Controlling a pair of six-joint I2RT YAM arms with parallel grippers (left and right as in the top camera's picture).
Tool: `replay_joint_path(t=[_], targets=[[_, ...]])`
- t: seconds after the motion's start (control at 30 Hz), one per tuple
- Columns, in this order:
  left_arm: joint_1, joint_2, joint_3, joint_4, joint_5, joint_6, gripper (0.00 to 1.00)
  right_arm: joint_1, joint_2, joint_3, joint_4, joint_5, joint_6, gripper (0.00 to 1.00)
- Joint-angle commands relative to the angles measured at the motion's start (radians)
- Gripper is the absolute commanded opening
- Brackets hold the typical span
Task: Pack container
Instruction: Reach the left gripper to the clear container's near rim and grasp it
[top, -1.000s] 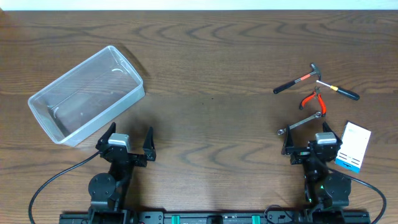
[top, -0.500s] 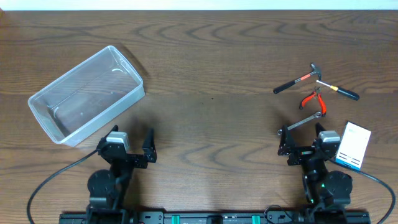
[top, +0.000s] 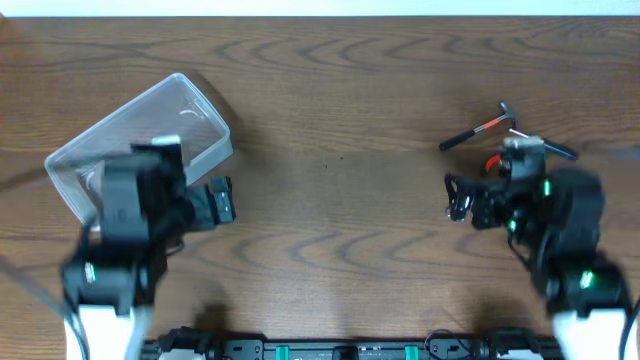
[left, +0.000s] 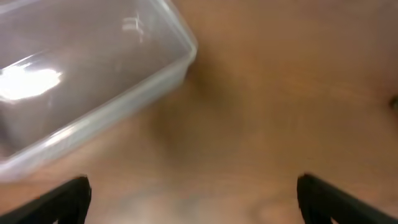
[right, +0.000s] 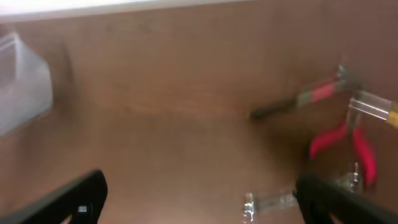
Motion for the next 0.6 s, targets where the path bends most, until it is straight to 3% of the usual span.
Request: replay_joint_path(t=[0.0,0.1,0.2,0.23,0.27,0.3,0.33,0.37,0.43,0.57], targets=[[-0.006,0.178,0.225,-0.204,-0.023,-0.002,0.98,-0.003,0.176,0.239,-0.157,-0.027,-0.024,0.99],[-0.006,0.294,0.373,-0.385,-0.022,-0.002,0.98,-0.003,0.312,0.411,-0.31,-0.012,-0.023,0.99],[-0.002,0.343,0.412,-0.38,-0.027,0.01,0.98,-0.003,0.386,0.482,-0.375,-0.05,-0.035,0.99],[0.006,0.352,0.412,-0.349,-0.031,0.01,0.98,-0.003,0.398,0.483,-0.377,-0.05,-0.068,0.92],[0.021,0.366,0.412,-0.305,-0.049,0.009,0.98,-0.004,0.408,0.483,-0.379,-0.045,-0.091,0.76],[0.037,0.38,0.412,-0.263,-0.068,0.001,0.98,-0.005,0.416,0.483,-0.382,-0.043,-0.091,0.67],[0.058,0.397,0.412,-0.216,-0.09,-0.011,0.99,-0.005,0.421,0.483,-0.387,-0.042,-0.091,0.64],[0.084,0.418,0.412,-0.154,-0.118,-0.029,0.94,-0.005,0.425,0.483,-0.395,-0.042,-0.091,0.63],[0.128,0.462,0.412,-0.042,-0.16,-0.078,0.7,-0.005,0.427,0.483,-0.409,-0.042,-0.091,0.54],[0.194,0.578,0.412,0.162,-0.161,-0.203,0.32,-0.005,0.427,0.483,-0.434,-0.042,-0.091,0.51]])
